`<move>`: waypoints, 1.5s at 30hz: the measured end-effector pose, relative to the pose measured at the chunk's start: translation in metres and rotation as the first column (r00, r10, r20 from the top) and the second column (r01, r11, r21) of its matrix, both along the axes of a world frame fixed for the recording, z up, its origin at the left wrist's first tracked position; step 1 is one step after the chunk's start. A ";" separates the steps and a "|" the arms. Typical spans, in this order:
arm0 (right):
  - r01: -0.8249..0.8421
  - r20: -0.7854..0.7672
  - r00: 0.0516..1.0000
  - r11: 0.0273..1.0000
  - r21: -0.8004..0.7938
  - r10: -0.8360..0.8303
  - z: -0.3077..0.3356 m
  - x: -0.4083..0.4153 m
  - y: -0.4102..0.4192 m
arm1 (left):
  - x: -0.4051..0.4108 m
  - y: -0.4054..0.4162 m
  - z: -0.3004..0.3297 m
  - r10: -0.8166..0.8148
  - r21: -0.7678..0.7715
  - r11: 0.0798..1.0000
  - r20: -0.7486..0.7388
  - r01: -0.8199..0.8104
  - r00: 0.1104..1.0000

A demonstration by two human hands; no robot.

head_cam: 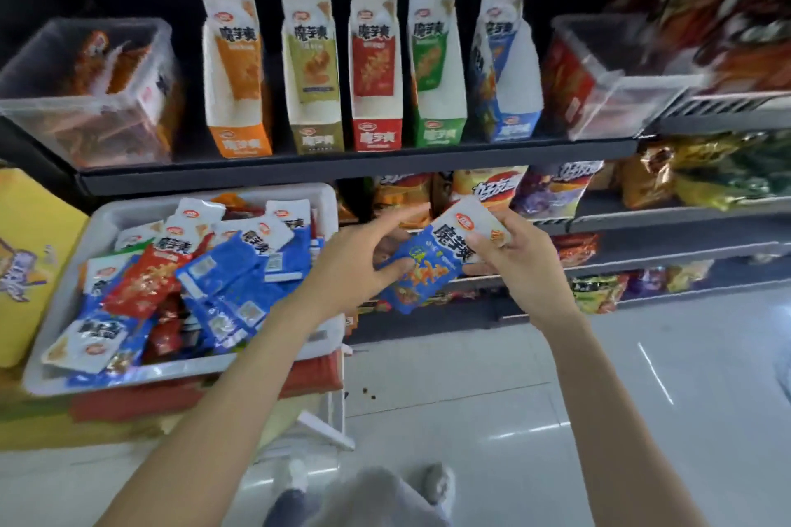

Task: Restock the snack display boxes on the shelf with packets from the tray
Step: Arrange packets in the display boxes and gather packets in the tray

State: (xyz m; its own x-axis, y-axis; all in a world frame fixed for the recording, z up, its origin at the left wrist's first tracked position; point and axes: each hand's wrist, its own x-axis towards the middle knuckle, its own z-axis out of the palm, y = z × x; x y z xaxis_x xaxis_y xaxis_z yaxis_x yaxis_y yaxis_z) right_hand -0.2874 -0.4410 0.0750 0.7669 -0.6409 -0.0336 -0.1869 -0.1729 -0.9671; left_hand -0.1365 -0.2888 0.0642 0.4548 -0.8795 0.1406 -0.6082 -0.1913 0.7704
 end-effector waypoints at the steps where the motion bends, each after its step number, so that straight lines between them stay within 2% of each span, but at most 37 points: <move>1: 0.032 0.007 0.999 0.999 -0.024 -0.032 0.002 -0.014 -0.016 | -0.012 -0.017 0.001 0.036 -0.047 0.998 0.002 -0.036 0.999; 3: 0.083 0.001 0.996 0.991 -0.105 -0.084 0.002 -0.040 -0.049 | -0.030 -0.046 0.007 0.113 -0.156 0.982 0.024 -0.108 0.993; 5: 0.093 -0.036 0.994 0.974 -0.205 -0.102 0.007 -0.057 -0.076 | -0.039 -0.068 0.015 0.165 -0.241 0.956 -0.031 -0.168 0.986; 7: 0.114 -0.057 0.990 0.958 -0.263 -0.133 0.015 -0.065 -0.097 | -0.040 -0.086 0.023 0.213 -0.286 0.931 -0.075 -0.226 0.974; 10: 0.165 0.010 0.985 0.916 -0.365 -0.174 0.027 -0.065 -0.131 | -0.031 -0.111 0.031 0.269 -0.314 0.908 -0.066 -0.276 0.961; 17: 0.307 0.203 0.949 0.843 -0.441 -0.240 0.058 -0.018 -0.201 | 0.016 -0.189 0.038 0.352 -0.225 0.909 -0.040 -0.352 0.935; 21: 0.394 0.328 0.909 0.785 -0.478 -0.257 0.082 0.016 -0.234 | 0.038 -0.244 0.036 0.333 -0.156 0.925 -0.102 -0.346 0.937; 23: 0.421 0.358 0.897 0.745 -0.518 -0.258 0.093 0.036 -0.251 | 0.047 -0.265 0.037 0.344 -0.109 0.932 -0.026 -0.345 0.938; 26: 0.404 0.372 0.906 0.675 -0.617 -0.202 0.102 0.073 -0.272 | 0.058 -0.283 0.039 0.381 -0.001 0.922 0.178 -0.387 0.907; 30: 0.331 0.333 0.938 0.553 -0.765 -0.102 0.106 0.120 -0.297 | 0.064 -0.298 0.035 0.373 0.055 0.915 0.258 -0.399 0.891; 35: 0.038 0.052 0.999 0.477 -0.878 0.016 0.103 0.169 -0.318 | 0.069 -0.300 0.024 0.392 0.107 0.897 0.257 -0.429 0.883; 41: -0.272 -0.264 0.961 0.447 -0.852 0.082 0.087 0.207 -0.337 | 0.068 -0.302 0.019 0.419 0.075 0.890 0.255 -0.450 0.871; 45: -0.303 -0.281 0.953 0.433 -0.849 0.117 0.081 0.221 -0.342 | 0.068 -0.303 0.017 0.428 0.077 0.885 0.249 -0.458 0.869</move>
State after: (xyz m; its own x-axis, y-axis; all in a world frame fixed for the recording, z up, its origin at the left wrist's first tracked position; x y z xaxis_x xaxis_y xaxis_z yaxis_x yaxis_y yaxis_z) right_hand -0.0666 -0.7835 0.1565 0.9242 -0.2176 0.3138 -0.1469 -0.9611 -0.2338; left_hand -0.0687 -0.5917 0.0815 0.7720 -0.6094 0.1807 -0.5847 -0.5694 0.5778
